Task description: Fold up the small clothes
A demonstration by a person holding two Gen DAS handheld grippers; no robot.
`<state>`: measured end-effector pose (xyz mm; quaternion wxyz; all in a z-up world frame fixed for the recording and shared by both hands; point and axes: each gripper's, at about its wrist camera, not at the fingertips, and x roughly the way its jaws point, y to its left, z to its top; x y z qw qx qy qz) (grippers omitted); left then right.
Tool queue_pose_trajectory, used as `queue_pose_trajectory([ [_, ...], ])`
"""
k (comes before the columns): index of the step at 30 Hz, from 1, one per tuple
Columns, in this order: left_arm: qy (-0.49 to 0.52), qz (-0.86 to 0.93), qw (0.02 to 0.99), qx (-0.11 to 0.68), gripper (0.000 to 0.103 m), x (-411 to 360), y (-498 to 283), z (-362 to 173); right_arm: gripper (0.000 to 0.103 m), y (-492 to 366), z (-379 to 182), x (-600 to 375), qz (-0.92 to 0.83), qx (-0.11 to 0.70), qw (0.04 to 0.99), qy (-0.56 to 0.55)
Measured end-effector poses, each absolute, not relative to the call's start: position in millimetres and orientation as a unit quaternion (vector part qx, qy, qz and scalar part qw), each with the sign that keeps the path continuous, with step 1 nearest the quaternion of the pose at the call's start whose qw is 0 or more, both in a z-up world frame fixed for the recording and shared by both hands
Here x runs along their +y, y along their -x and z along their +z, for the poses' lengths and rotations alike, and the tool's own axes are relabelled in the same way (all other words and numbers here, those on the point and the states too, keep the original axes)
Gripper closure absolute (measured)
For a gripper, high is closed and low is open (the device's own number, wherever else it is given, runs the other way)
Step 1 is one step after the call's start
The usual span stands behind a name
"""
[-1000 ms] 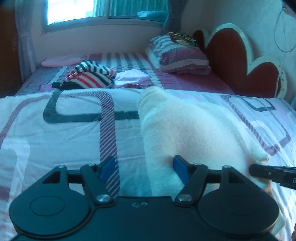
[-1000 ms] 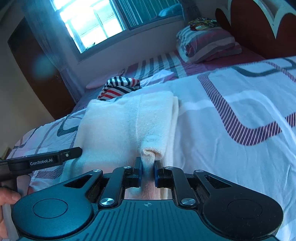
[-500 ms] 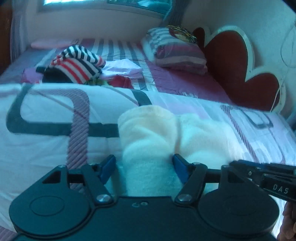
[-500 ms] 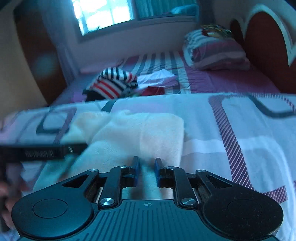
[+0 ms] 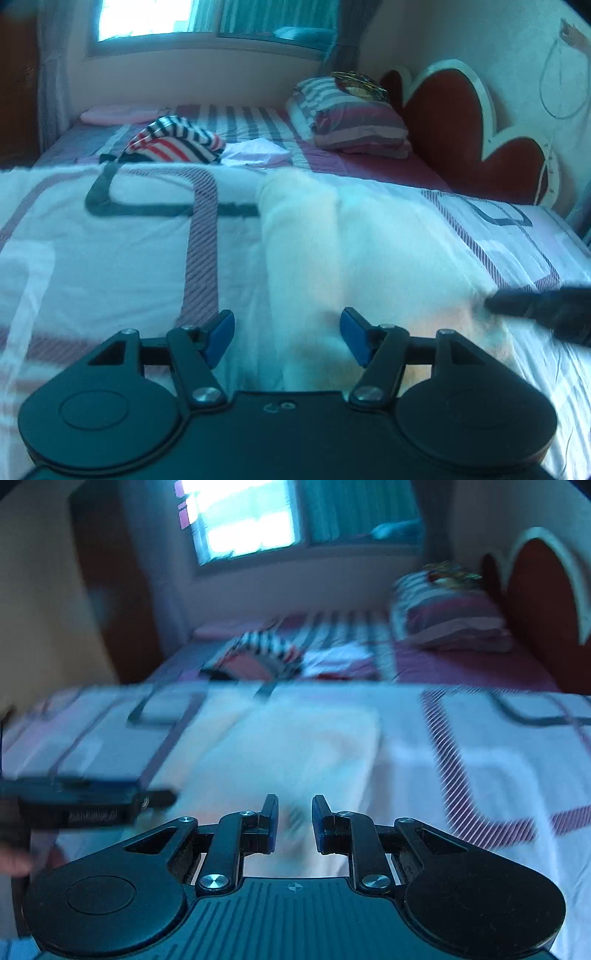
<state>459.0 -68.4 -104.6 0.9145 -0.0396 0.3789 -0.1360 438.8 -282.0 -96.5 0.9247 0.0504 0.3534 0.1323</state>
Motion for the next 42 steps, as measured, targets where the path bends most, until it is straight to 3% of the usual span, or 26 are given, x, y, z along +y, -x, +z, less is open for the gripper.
queue_pose_trajectory([
  [2,0.039,-0.137,0.911,0.388,0.04,-74.7,-456.6,-105.0,0.083,-441.5,-117.9,-272.4,0.09,0.387,0.917,-0.003],
  [4,0.016,-0.143,0.912,0.384,0.041,-80.0,-452.3,-103.6,0.065,-443.1,-126.7,-283.7,0.07,0.393,0.916,-0.042],
  [13,-0.002,-0.141,0.918,0.372,0.045,-63.2,-382.9,-93.9,0.066,-373.3,-83.0,-281.8,0.118,0.352,0.927,-0.047],
  [20,-0.004,-0.131,0.911,0.391,0.037,-60.8,-370.1,-107.9,0.069,-353.7,-127.9,-270.0,0.111,0.417,0.902,-0.02],
  [25,-0.016,-0.129,0.909,0.395,0.039,-61.1,-365.9,-103.4,0.069,-349.4,-121.6,-271.5,0.1,0.415,0.904,-0.033],
  [29,-0.024,-0.127,0.908,0.398,0.038,-62.1,-360.8,-104.1,0.069,-341.2,-100.1,-266.4,0.103,0.369,0.923,-0.047],
  [32,-0.025,-0.125,0.908,0.4,0.037,-62.5,-360.5,-105.7,0.069,-349.8,-114.1,-260.6,0.093,0.392,0.914,-0.033],
  [36,-0.035,-0.124,0.906,0.402,0.033,-63.4,-360.7,-104.3,0.069,-353.9,-131.1,-273.3,0.076,0.414,0.905,-0.061],
  [40,-0.047,-0.117,0.92,0.371,0.006,-55.5,-354.3,-88.6,0.069,-347.6,-115.5,-281.4,0.074,0.396,0.912,-0.082],
  [42,-0.03,-0.122,0.927,0.353,0.006,-47.8,-356.9,-80.6,0.069,-347.3,-105.0,-293.2,0.075,0.372,0.919,-0.111],
])
